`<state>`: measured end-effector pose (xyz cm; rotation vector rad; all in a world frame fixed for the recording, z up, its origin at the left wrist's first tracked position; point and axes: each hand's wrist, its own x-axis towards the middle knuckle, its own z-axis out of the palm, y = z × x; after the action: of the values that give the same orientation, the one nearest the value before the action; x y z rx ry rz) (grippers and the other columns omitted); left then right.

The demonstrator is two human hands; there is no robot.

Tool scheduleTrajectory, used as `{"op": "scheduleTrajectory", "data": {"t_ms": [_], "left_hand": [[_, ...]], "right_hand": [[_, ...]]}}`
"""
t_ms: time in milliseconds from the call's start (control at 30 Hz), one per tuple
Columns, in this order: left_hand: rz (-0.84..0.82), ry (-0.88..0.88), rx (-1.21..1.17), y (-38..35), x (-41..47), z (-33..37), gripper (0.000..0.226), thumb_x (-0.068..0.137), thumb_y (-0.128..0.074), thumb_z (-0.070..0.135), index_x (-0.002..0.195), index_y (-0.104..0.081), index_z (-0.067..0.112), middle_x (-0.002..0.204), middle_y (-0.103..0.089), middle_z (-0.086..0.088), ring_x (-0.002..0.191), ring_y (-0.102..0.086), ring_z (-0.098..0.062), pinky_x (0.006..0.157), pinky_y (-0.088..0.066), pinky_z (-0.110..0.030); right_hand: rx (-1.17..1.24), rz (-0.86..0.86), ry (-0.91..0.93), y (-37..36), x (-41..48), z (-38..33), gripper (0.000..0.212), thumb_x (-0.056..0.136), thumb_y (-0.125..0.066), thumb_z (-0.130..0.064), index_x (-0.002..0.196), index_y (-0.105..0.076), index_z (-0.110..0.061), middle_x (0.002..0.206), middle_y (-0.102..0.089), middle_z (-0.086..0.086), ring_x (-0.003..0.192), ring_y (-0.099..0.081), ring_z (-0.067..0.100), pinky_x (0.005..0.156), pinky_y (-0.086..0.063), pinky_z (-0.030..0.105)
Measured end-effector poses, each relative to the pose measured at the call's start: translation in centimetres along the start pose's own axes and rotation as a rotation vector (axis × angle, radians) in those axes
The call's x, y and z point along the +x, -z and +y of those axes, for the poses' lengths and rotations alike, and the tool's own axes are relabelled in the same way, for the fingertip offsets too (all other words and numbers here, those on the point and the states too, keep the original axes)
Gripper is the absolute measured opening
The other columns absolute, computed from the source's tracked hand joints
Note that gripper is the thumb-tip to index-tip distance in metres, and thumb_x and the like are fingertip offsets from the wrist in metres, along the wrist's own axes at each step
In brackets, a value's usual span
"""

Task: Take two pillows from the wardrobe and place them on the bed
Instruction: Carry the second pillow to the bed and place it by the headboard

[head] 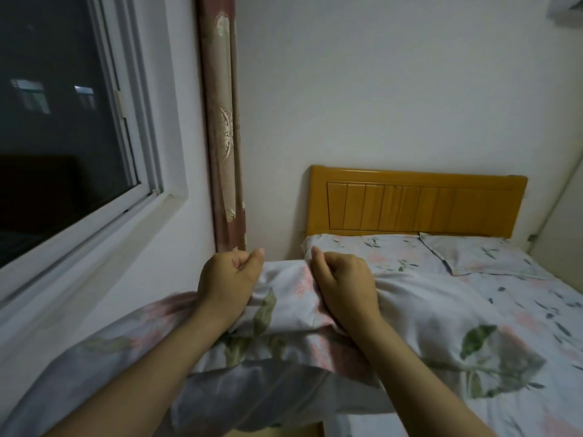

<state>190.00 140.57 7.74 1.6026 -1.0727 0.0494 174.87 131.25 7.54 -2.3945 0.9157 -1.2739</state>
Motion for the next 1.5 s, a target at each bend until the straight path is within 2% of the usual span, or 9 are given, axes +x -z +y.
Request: {"op": "scheduleTrajectory", "data": {"t_ms": [133, 267, 500, 600, 900, 1000, 1133, 1300, 1500], "left_hand": [[-0.053, -0.006, -0.070, -2.6, 5.3, -3.8, 0.058, 0.089, -0.058, 0.024, 0.040, -0.027, 0.017, 0.034, -0.024, 0.004, 0.037, -0.027, -0.010, 0.045, -0.026, -0.025], [-0.098, -0.014, -0.152, -4.6, 10.4, -7.1, 0.058, 0.090, -0.056, 0.019, 0.039, -0.029, 0.022, 0.028, -0.027, 0.007, 0.032, -0.033, -0.007, 0.037, -0.027, -0.011], [-0.177, -0.058, -0.199, -7.8, 20.8, -12.6, 0.057, 0.089, -0.057, 0.022, 0.038, -0.032, 0.021, 0.035, -0.027, 0.008, 0.035, -0.032, -0.009, 0.039, -0.025, -0.014], [-0.220, -0.054, -0.225, -9.8, 24.4, -14.7, 0.056, 0.089, -0.056, 0.023, 0.038, -0.033, 0.021, 0.037, -0.028, 0.008, 0.038, -0.027, -0.007, 0.046, -0.028, -0.023], [-0.277, -0.056, -0.227, -18.8, 34.7, -20.2, 0.059, 0.089, -0.057, 0.022, 0.037, -0.029, 0.022, 0.035, -0.025, 0.010, 0.040, -0.026, -0.011, 0.046, -0.026, -0.024], [-0.283, -0.071, -0.194, -22.5, 38.7, -21.2, 0.060, 0.089, -0.057, 0.022, 0.037, -0.027, 0.022, 0.031, -0.024, 0.008, 0.038, -0.024, -0.005, 0.041, -0.025, -0.016], [-0.264, -0.091, -0.177, -26.8, 43.2, -22.6, 0.060, 0.089, -0.057, 0.021, 0.037, -0.027, 0.022, 0.029, -0.025, 0.007, 0.034, -0.030, -0.007, 0.039, -0.028, -0.013], [-0.302, -0.054, -0.191, -31.7, 48.6, -25.8, 0.058, 0.089, -0.056, 0.021, 0.038, -0.029, 0.023, 0.028, -0.028, 0.008, 0.034, -0.034, -0.007, 0.038, -0.029, -0.012], [-0.378, -0.055, -0.229, -37.9, 57.0, -31.8, 0.061, 0.089, -0.057, 0.022, 0.037, -0.026, 0.022, 0.030, -0.026, 0.007, 0.035, -0.029, -0.009, 0.040, -0.024, -0.017]], "right_hand": [[-0.034, 0.005, -0.042, -3.9, 4.2, 2.2, 0.053, 0.096, -0.044, -0.035, 0.044, -0.034, -0.027, 0.041, -0.039, -0.008, 0.040, -0.036, 0.008, 0.045, -0.021, 0.019], [-0.095, 0.040, -0.079, -7.7, 8.2, 4.2, 0.054, 0.096, -0.045, -0.035, 0.044, -0.033, -0.026, 0.041, -0.039, -0.007, 0.041, -0.036, 0.010, 0.046, -0.025, 0.027], [-0.155, 0.105, -0.147, -13.5, 16.1, 6.6, 0.053, 0.096, -0.043, -0.037, 0.045, -0.036, -0.023, 0.041, -0.036, -0.007, 0.042, -0.035, 0.014, 0.050, -0.037, 0.039], [-0.164, 0.108, -0.180, -15.7, 18.9, 8.3, 0.052, 0.096, -0.042, -0.038, 0.045, -0.036, -0.024, 0.041, -0.035, -0.007, 0.042, -0.035, 0.014, 0.051, -0.038, 0.039], [-0.177, 0.122, -0.230, -21.3, 28.1, 17.0, 0.055, 0.096, -0.044, -0.035, 0.044, -0.032, -0.025, 0.039, -0.033, -0.006, 0.039, -0.033, 0.009, 0.046, -0.028, 0.030], [-0.184, 0.128, -0.231, -22.5, 31.8, 20.5, 0.055, 0.096, -0.044, -0.033, 0.044, -0.029, -0.029, 0.039, -0.031, -0.009, 0.039, -0.032, 0.007, 0.045, -0.023, 0.024], [-0.188, 0.114, -0.238, -24.0, 36.7, 24.7, 0.054, 0.096, -0.044, -0.034, 0.044, -0.029, -0.029, 0.039, -0.031, -0.009, 0.040, -0.032, 0.007, 0.046, -0.023, 0.026], [-0.214, 0.086, -0.245, -27.2, 41.8, 29.3, 0.054, 0.096, -0.045, -0.032, 0.044, -0.028, -0.031, 0.039, -0.031, -0.010, 0.039, -0.033, 0.007, 0.047, -0.018, 0.018], [-0.252, 0.103, -0.318, -32.9, 48.6, 35.2, 0.053, 0.096, -0.044, -0.033, 0.045, -0.031, -0.029, 0.040, -0.033, -0.009, 0.040, -0.034, 0.008, 0.047, -0.023, 0.024]]}}
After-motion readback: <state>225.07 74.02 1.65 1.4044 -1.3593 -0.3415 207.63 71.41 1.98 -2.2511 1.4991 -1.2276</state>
